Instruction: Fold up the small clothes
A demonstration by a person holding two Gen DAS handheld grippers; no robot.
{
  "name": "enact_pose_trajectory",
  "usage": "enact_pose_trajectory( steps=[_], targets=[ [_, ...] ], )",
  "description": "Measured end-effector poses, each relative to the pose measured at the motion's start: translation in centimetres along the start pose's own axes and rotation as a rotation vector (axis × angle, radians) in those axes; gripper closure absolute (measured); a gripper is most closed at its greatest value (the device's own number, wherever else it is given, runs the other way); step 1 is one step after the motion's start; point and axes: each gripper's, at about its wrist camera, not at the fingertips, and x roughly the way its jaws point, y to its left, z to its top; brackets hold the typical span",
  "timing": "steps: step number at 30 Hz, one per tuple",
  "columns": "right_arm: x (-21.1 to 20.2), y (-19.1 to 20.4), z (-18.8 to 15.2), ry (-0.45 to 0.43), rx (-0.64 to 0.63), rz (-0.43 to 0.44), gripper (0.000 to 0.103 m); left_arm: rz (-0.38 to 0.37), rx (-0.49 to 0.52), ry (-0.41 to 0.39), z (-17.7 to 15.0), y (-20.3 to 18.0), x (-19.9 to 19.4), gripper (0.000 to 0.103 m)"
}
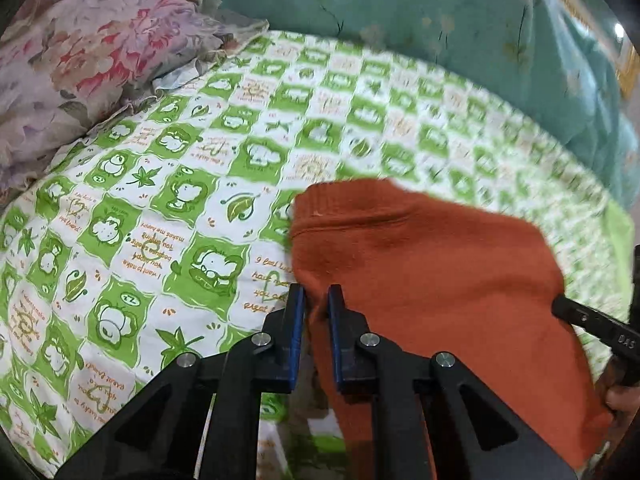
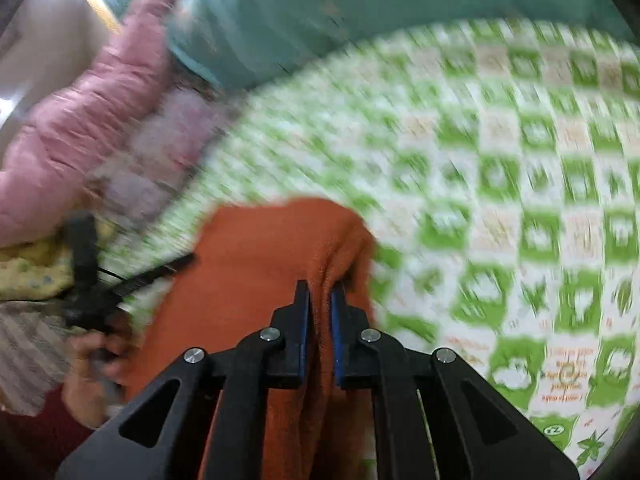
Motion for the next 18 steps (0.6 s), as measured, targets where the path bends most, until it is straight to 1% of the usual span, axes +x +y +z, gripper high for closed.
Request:
enact_pose_trajectory(
  steps=[2,5,6,7,8,9,10,11,13,14,16,18],
  targets=[
    [-0.1,-0.5,-0.3,-0.025,0.028,0.015,0.093,0.027,0.026,0.007,0.1,-0.5,0.1,0.092],
    [-1.1,-0.3,-0.2,-0.021,0.051,0.008,0.091,0.012,0.038,0.000,-0.2,-0.5,-1.5,0.092],
    [-1.7,-0.2,-0.2,-0.021,0.049,0.003,0.087,0.001,0.040,-0.025,-0.5,-0.3,-2.5,0.089],
    [-2.8,0.1,-0.4,-0.027,0.043,0.000,0.087,-0.019,0.043,-0.037,-1.1,-0.2,-3.9,0.083],
    [-3.9,0.2,-0.7,-0.034,0.041,0.005,0.087,-0.035,0.041,-0.046,-1.6,-0.2,-4.8,0.080],
    [-5.3,0.5,-1.2,-0.052,0.044,0.015,0.087,-0.052,0.038,-0.052,-2.4,-0.1,-5.9,0.074],
    [-6.1,0.8,-1.6,-0.066,0.047,0.023,0.085,-0.069,0.034,-0.059,-3.4,-0.1,-7.1,0.069],
    [-7.4,0.9,-2.5,-0.083,0.052,0.034,0.083,-0.088,0.033,-0.066,-4.6,-0.1,-8.4,0.067],
    [-9.3,1.3,-4.4,-0.103,0.067,0.046,0.071,-0.114,0.049,-0.073,-7.6,-0.3,-10.6,0.064],
    [-10.0,1.4,-5.3,-0.109,0.073,0.053,0.070,-0.116,0.057,-0.077,-8.8,-0.6,-11.6,0.063],
    [-11.2,1.6,-7.5,-0.114,0.086,0.078,0.070,-0.124,0.075,-0.074,-11.7,-0.8,-13.3,0.054],
    [-12.1,1.8,-9.5,-0.114,0.096,0.102,0.070,-0.125,0.093,-0.069,-14.2,-1.2,-14.6,0.048]
  ],
)
